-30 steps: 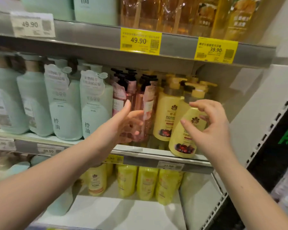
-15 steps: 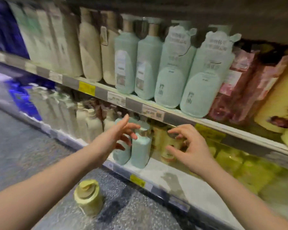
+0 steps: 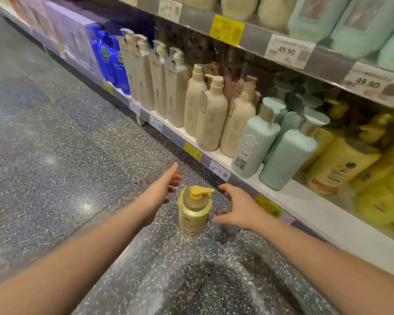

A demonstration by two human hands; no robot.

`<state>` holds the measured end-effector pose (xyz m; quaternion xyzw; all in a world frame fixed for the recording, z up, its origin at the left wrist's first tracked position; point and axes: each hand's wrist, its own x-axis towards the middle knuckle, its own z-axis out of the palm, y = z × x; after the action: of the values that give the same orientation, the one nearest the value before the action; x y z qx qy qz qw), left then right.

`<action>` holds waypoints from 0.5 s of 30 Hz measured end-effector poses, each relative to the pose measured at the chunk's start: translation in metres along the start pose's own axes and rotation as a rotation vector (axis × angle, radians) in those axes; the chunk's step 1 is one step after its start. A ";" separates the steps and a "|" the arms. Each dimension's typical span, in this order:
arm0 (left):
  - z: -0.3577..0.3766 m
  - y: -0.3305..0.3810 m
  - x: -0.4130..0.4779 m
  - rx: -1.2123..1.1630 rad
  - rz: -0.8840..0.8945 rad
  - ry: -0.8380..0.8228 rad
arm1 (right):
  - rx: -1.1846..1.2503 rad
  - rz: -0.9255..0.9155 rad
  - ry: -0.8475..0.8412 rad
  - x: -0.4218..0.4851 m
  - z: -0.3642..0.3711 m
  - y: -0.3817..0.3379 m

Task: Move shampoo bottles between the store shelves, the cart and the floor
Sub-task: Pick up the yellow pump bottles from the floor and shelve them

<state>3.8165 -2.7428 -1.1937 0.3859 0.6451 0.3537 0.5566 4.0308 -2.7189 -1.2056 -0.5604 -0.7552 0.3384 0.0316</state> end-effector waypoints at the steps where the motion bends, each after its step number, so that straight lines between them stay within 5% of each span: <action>1: 0.001 -0.012 0.005 -0.004 -0.045 -0.019 | -0.002 0.020 -0.022 0.010 0.015 0.000; 6: 0.009 -0.032 0.020 -0.107 -0.220 -0.152 | 0.237 0.118 0.016 0.043 0.062 -0.003; 15: 0.008 -0.030 0.014 -0.119 -0.236 -0.176 | 0.321 0.150 0.040 0.044 0.078 0.001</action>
<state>3.8202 -2.7441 -1.2276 0.3033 0.6124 0.2882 0.6707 3.9823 -2.7173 -1.2806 -0.6096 -0.6468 0.4448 0.1104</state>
